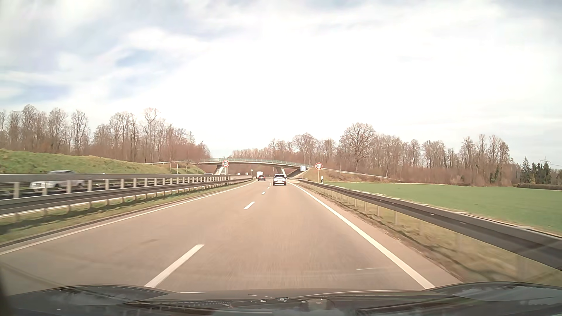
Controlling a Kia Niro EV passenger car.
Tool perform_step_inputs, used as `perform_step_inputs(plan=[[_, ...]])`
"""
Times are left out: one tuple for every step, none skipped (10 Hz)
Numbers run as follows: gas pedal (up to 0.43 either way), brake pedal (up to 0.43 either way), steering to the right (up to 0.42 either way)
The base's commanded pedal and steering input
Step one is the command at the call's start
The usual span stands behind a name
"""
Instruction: Follow the waypoints while adhering to traffic rules and regulations
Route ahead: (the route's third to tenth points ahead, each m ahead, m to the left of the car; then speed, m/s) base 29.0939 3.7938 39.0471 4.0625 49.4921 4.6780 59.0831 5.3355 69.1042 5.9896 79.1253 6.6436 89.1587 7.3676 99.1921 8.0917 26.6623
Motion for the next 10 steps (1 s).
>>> perform_step_inputs(plan=[[0.157,0.0,-0.004],[0.157,0.0,-0.004],[0.157,0.0,-0.004],[0.157,0.0,-0.004],[0.157,0.0,-0.004],[0.157,0.0,-0.004],[0.157,0.0,-0.004],[0.157,0.0,-0.004],[0.157,0.0,-0.004],[0.157,0.0,-0.004]])
